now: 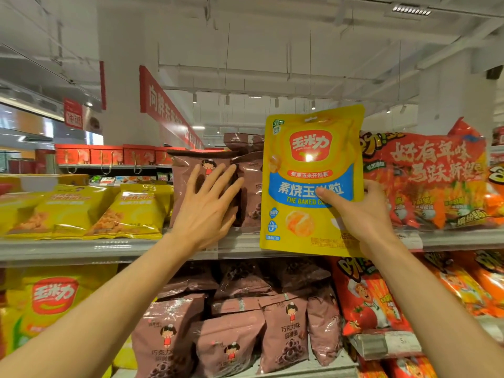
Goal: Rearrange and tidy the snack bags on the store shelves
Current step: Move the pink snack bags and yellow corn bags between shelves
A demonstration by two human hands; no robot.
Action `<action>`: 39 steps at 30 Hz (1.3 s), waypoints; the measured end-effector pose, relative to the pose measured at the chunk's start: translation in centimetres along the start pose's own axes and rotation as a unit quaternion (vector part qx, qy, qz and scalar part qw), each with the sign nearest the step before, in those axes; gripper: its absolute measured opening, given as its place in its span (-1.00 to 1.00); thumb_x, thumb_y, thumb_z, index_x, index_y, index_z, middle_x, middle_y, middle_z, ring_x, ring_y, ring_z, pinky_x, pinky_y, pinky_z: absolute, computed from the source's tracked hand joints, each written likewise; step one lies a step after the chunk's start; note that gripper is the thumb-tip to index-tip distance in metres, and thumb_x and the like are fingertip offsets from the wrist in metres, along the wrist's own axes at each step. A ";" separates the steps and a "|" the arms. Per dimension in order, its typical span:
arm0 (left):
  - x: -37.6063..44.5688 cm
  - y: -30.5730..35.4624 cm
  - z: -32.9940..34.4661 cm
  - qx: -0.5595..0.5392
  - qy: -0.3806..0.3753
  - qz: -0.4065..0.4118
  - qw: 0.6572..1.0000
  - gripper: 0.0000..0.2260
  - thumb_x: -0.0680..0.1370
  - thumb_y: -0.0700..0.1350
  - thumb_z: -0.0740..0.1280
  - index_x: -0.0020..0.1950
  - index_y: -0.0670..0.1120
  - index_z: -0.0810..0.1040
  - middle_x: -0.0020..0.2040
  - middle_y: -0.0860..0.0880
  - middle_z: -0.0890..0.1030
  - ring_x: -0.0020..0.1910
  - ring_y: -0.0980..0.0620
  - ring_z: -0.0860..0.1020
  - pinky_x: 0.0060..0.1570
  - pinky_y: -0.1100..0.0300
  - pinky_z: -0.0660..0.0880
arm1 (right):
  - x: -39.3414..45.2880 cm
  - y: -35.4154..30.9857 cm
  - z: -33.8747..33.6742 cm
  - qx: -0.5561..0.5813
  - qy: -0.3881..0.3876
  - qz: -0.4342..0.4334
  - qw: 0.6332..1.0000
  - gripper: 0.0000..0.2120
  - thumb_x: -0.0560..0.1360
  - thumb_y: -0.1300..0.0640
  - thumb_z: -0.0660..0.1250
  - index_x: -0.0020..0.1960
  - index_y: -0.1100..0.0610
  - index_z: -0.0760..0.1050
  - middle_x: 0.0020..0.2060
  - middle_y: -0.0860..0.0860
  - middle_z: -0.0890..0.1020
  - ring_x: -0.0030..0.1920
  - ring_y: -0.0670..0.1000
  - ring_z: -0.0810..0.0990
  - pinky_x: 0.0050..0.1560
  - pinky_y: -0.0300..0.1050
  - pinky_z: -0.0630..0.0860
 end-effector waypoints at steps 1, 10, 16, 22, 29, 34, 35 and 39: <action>-0.3 -0.4 -0.4 -0.005 0.011 -0.010 1.000 -0.43 0.57 0.10 0.18 0.56 -0.06 0.38 0.62 -0.14 0.29 0.60 -0.17 0.25 0.56 -0.31 0.05 | -0.1 0.0 0.1 0.003 0.001 0.001 1.000 -0.29 0.37 -0.10 0.63 0.37 0.07 0.38 0.15 -0.04 0.61 0.09 0.03 0.63 0.03 0.00 0.52; -3.3 -2.6 -3.1 -0.044 0.078 -0.085 0.992 -0.41 0.43 -0.04 0.47 0.45 -0.11 0.47 0.57 -0.21 0.32 0.55 -0.24 0.26 0.51 -0.20 0.19 | -0.8 0.5 0.9 0.014 0.002 0.011 1.000 -0.26 0.33 -0.12 0.65 0.38 0.08 0.43 0.19 -0.01 0.64 0.12 0.03 0.65 0.05 -0.01 0.56; -4.9 -4.6 -3.2 -0.084 0.087 -0.177 0.977 -0.41 0.46 -0.06 0.51 0.46 -0.10 0.45 0.60 -0.21 0.23 0.58 -0.25 0.20 0.48 -0.15 0.25 | -1.6 0.7 1.0 0.031 -0.002 0.009 0.999 -0.27 0.33 -0.10 0.65 0.38 0.07 0.42 0.18 -0.04 0.65 0.12 0.01 0.67 0.10 0.01 0.59; -4.2 -4.5 -1.2 -0.082 0.011 -0.170 0.982 -0.53 0.52 -0.04 0.50 0.38 -0.12 0.50 0.50 -0.22 0.36 0.46 -0.27 0.34 0.26 -0.22 0.48 | -2.1 0.8 1.2 0.037 -0.002 0.016 0.999 -0.31 0.33 -0.08 0.65 0.34 0.06 0.44 0.16 -0.04 0.66 0.11 0.01 0.67 0.14 0.05 0.61; -5.5 -4.4 -2.0 -0.073 0.018 -0.164 0.984 -0.49 0.55 0.01 0.45 0.48 -0.05 0.45 0.57 -0.21 0.29 0.54 -0.26 0.25 0.44 -0.23 0.28 | -3.0 0.8 1.6 0.040 -0.013 0.025 0.999 -0.42 0.34 -0.07 0.65 0.22 -0.01 0.45 0.11 -0.06 0.67 0.08 0.00 0.68 0.14 0.06 0.60; -5.4 -3.5 -4.0 -0.128 0.072 -0.177 0.973 -0.55 0.56 -0.05 0.41 0.43 -0.09 0.46 0.53 -0.16 0.35 0.49 -0.21 0.32 0.43 -0.16 0.31 | -3.3 0.7 1.4 0.056 -0.009 0.032 0.998 -0.42 0.35 -0.04 0.65 0.25 0.04 0.45 0.06 -0.09 0.66 0.02 -0.07 0.67 0.04 -0.02 0.59; -5.5 -3.3 -4.4 -0.140 0.084 -0.178 0.970 -0.57 0.56 -0.06 0.41 0.40 -0.10 0.47 0.50 -0.16 0.38 0.46 -0.20 0.35 0.40 -0.14 0.33 | -3.4 0.7 1.3 0.059 -0.010 0.033 0.998 -0.40 0.35 -0.04 0.64 0.27 0.05 0.46 0.06 -0.10 0.66 0.02 -0.07 0.67 0.03 -0.02 0.58; -5.7 -1.7 -5.2 -0.227 0.090 -0.216 0.945 -0.67 0.57 0.03 0.35 0.27 -0.09 0.54 0.30 -0.07 0.52 0.29 -0.05 0.44 0.23 0.02 0.44 | -3.6 1.3 1.1 0.067 -0.017 0.041 0.997 -0.30 0.33 -0.07 0.65 0.36 0.09 0.44 0.11 -0.06 0.67 0.04 -0.04 0.68 0.04 -0.02 0.61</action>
Point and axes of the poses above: each hand's wrist, its own x-axis towards the middle knuckle, its own z-axis out of the palm, y = z × x, the point moved 8 cm from there along x, towards the middle knuckle
